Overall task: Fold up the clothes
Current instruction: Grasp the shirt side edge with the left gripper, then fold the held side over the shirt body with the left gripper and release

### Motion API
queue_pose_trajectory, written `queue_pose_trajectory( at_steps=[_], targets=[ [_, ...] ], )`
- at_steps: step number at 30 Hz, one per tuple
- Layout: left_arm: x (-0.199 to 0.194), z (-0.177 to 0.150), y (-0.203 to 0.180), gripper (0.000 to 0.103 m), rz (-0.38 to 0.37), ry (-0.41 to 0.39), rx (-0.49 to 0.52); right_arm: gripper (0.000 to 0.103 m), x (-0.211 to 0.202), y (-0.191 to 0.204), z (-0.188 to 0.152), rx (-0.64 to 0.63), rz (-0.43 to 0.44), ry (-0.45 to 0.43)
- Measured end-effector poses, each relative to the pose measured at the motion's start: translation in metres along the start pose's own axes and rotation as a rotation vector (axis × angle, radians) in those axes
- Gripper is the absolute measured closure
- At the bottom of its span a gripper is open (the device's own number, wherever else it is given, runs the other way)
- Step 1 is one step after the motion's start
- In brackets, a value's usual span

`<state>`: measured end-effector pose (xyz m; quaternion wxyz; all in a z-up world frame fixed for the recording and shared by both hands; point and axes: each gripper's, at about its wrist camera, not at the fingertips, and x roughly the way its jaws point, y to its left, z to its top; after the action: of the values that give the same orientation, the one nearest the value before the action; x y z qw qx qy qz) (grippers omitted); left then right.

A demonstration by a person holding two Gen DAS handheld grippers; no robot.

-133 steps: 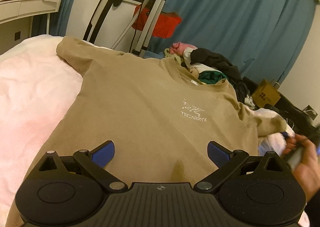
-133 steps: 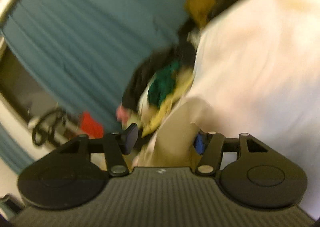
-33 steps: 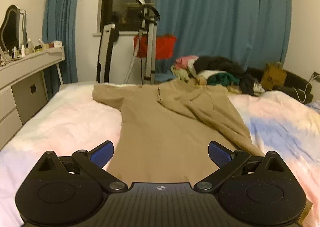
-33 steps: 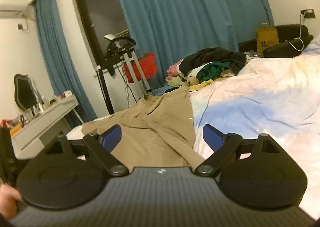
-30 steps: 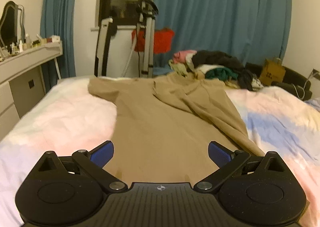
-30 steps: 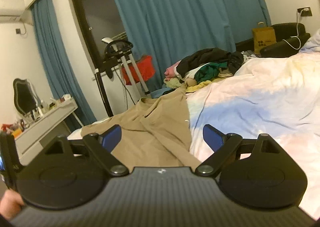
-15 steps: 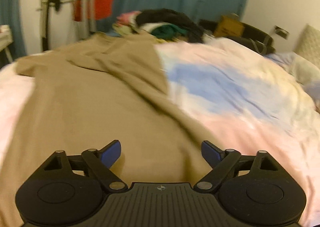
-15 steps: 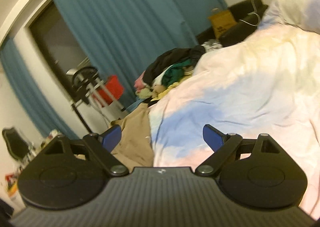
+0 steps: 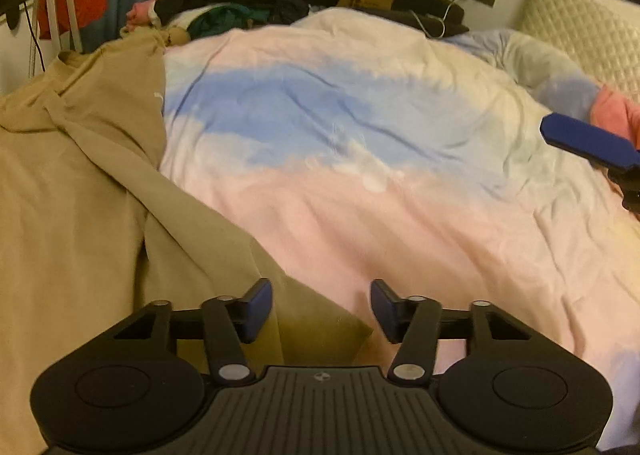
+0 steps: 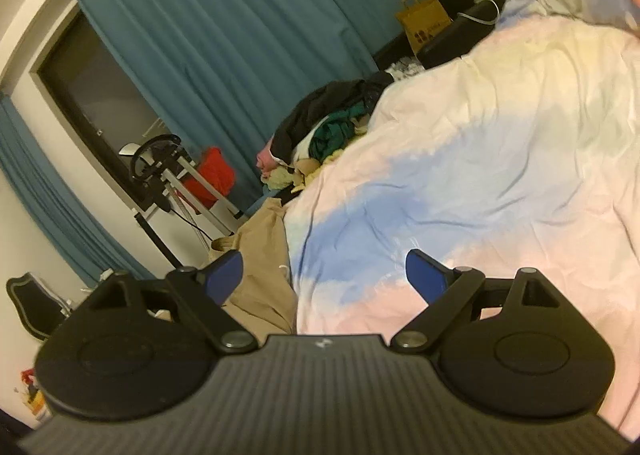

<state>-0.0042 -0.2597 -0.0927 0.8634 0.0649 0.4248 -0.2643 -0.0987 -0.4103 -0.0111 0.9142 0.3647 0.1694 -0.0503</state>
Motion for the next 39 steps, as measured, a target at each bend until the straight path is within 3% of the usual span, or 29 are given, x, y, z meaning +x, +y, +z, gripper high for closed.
queue_pose_trajectory(
  at_steps=[2, 6, 10, 13, 16, 20, 28, 33, 39],
  targets=[
    [0.003, -0.003, 0.0, 0.067, -0.006, 0.01, 0.013, 0.013, 0.004, 0.0, -0.002, 0.007, 0.008, 0.012],
    [0.005, -0.01, -0.012, 0.071, 0.015, 0.008, 0.117, 0.013, 0.009, 0.005, -0.006, -0.01, 0.018, 0.034],
    [0.008, -0.014, -0.021, 0.091, 0.028, -0.004, 0.187, 0.013, 0.013, 0.009, -0.01, -0.028, 0.026, 0.056],
    [0.003, -0.013, -0.017, 0.099, 0.034, -0.034, 0.175, 0.013, 0.015, 0.005, -0.01, -0.008, 0.02, 0.064],
    [-0.013, -0.008, -0.003, 0.1, 0.03, -0.074, 0.123, 0.013, 0.013, 0.001, -0.009, 0.016, 0.029, 0.053],
    [-0.053, -0.001, 0.029, 0.1, -0.03, -0.125, 0.02, 0.013, 0.008, 0.0, -0.008, 0.035, 0.065, 0.033],
    [-0.149, -0.021, 0.134, 0.1, -0.135, -0.176, -0.274, 0.013, 0.011, 0.004, -0.008, 0.034, 0.081, 0.057],
    [-0.162, -0.055, 0.193, 0.1, -0.158, -0.074, -0.465, 0.013, 0.017, 0.012, -0.014, 0.001, 0.068, 0.092],
    [-0.141, -0.066, 0.21, 0.1, -0.093, 0.076, -0.48, 0.013, 0.027, 0.025, -0.028, -0.045, 0.035, 0.148]
  ],
)
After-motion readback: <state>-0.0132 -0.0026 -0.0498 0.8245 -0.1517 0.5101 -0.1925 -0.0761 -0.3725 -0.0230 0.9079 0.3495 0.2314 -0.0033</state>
